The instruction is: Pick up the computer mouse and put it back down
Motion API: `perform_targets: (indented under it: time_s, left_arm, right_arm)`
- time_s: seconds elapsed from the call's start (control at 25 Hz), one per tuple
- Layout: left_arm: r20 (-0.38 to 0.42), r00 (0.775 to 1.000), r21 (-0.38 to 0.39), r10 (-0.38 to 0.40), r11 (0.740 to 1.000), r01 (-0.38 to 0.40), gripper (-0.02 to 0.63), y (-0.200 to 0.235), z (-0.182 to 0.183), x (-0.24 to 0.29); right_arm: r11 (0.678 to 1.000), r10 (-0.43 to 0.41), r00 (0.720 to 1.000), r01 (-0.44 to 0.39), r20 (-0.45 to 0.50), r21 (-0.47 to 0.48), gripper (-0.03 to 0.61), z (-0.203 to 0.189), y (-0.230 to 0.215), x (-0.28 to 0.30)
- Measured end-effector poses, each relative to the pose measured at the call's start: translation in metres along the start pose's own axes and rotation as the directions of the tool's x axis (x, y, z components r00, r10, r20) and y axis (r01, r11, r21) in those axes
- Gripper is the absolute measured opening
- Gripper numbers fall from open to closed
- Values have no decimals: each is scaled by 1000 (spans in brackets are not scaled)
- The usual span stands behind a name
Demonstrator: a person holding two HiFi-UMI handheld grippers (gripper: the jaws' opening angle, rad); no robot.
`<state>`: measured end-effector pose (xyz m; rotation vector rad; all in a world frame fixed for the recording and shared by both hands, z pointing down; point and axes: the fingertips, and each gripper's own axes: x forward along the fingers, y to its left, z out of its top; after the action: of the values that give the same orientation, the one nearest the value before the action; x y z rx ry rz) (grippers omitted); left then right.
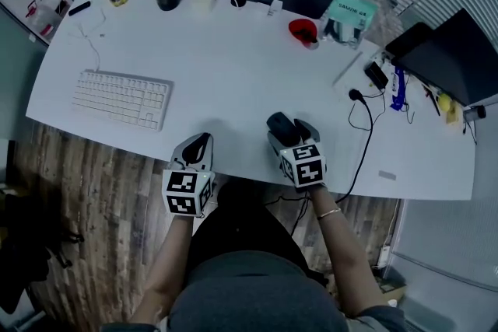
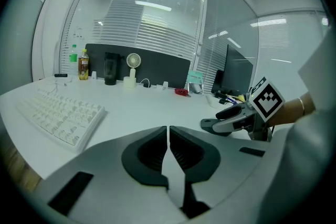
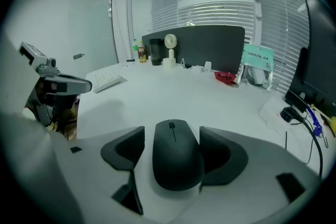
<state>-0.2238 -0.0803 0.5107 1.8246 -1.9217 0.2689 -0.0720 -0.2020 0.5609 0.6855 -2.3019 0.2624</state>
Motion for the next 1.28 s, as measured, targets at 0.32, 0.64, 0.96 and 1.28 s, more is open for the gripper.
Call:
perform_targets:
  time_s: [0.32,0.64,0.96,1.28]
  left_arm:
    - [-23,999,-22,24,999,-25,32,1,-6,4]
    - [-36,999,-31,40,999,-42,32,0,-8,7]
    - [-36,999,-33,39,999,-40,32,-4,-7,10]
    - [-29,999,-10,25,1000,-25,32,-5,-1,13]
  right_arm:
    - [999,32,999,-33,-39,-29,310,-5,-2,13]
    - [997,54,997,-57,-58,-45,296,-9,-3,19]
    - [997,57,997,-60,-61,-52,301,-10,-2,20]
    - [999,37,999,-36,-28,20,298,-6,-4,18]
